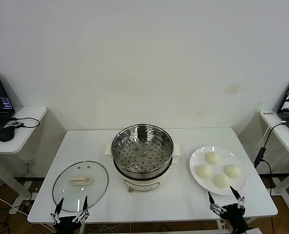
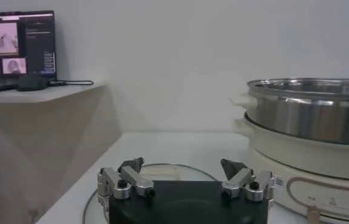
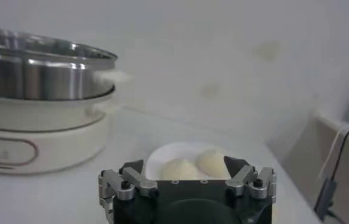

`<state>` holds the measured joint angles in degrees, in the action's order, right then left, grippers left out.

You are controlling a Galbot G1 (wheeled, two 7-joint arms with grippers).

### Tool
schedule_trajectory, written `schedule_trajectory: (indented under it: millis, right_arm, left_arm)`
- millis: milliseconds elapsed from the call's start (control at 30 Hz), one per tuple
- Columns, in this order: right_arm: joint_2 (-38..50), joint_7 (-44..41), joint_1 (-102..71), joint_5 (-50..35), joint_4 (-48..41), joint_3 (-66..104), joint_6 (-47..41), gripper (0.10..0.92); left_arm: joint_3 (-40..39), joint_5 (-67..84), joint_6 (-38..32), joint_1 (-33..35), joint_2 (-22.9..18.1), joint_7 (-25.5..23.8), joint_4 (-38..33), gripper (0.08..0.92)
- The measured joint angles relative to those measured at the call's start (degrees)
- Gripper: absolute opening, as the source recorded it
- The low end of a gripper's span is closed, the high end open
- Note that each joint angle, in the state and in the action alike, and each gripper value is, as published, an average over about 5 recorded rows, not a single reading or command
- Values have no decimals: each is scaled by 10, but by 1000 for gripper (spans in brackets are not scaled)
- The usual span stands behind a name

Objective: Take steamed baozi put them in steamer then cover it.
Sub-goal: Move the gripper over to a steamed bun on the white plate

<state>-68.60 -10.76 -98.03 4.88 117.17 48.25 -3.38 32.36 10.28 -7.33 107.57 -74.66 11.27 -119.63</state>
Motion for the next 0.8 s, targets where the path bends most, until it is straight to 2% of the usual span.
schedule_trajectory:
  millis: [200, 433, 800]
  right_arm:
    - [76, -34, 44, 63, -28, 14, -16, 823]
    - [201, -118, 126, 133, -89, 0, -17, 823]
    - [357, -273, 357, 135, -222, -188, 10, 823]
  left_arm:
    - [2, -10, 19, -5, -3, 2, -8, 823]
    - [2, -24, 49, -12, -10, 10, -20, 823]
    - [7, -40, 68, -18, -22, 26, -28, 823]
